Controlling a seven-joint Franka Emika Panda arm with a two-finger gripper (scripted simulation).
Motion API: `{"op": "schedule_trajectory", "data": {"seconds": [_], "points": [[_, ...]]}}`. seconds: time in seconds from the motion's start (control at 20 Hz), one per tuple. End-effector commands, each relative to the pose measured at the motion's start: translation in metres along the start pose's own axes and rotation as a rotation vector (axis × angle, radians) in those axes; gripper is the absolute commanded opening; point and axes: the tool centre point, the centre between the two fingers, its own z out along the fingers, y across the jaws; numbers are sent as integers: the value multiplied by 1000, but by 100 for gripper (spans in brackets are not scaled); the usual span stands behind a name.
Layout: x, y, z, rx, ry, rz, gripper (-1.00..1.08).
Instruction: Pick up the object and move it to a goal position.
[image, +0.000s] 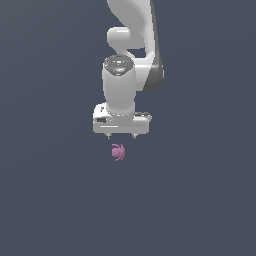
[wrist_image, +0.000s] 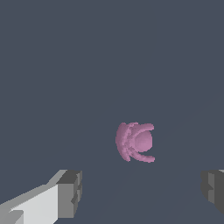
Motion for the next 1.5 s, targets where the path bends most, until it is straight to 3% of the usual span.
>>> {"op": "schedule_trajectory", "data": {"seconds": [0.0,0.75,1.45], "points": [[0,0,0,0,0,0,100],[-1,19,-3,-11,4,-11,100],[-5,20,79,8,-12,-27,100]]}}
